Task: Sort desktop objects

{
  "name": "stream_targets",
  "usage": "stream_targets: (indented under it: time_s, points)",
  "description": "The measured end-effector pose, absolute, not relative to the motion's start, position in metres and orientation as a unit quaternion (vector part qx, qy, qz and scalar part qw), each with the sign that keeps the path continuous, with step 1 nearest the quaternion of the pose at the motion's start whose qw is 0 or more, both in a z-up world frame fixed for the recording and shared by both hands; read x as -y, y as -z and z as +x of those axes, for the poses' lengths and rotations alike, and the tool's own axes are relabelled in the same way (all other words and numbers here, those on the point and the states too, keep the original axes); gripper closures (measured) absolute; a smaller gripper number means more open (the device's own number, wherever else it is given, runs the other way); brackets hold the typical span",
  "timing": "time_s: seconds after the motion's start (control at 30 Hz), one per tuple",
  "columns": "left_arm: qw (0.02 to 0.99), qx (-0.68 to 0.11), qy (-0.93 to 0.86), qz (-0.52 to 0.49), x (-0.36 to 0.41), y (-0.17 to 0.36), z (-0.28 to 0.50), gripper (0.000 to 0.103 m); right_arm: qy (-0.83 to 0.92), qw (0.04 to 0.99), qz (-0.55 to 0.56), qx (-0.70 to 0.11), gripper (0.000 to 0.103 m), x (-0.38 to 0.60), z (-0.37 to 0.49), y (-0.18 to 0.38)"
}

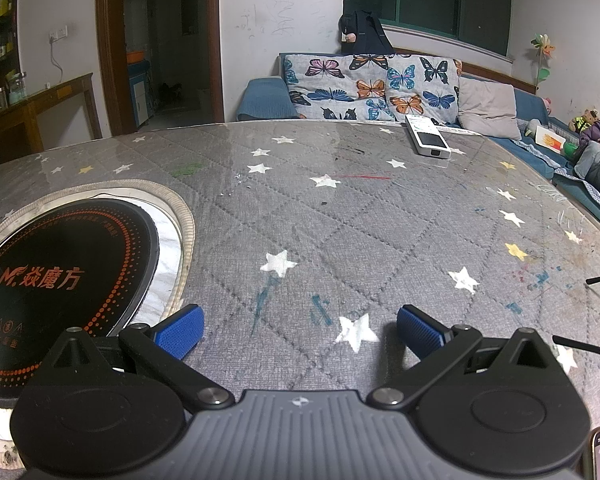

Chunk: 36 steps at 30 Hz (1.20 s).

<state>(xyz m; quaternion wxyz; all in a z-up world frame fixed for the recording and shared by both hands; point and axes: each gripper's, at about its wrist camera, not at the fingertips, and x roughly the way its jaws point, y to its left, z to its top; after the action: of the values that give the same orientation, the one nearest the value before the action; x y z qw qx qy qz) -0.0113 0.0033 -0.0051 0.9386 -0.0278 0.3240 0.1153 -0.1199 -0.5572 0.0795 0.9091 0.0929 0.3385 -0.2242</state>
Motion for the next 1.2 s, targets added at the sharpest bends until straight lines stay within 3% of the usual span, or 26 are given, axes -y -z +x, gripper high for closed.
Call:
stream_targets:
  time_s: [1.2]
  points:
    - [0.935,-0.316,0.136,0.084,-0.003,0.007,0.002,0.000,0.224,0.909,0.093,-0.338,0.000,0.557,-0.120,-0.080]
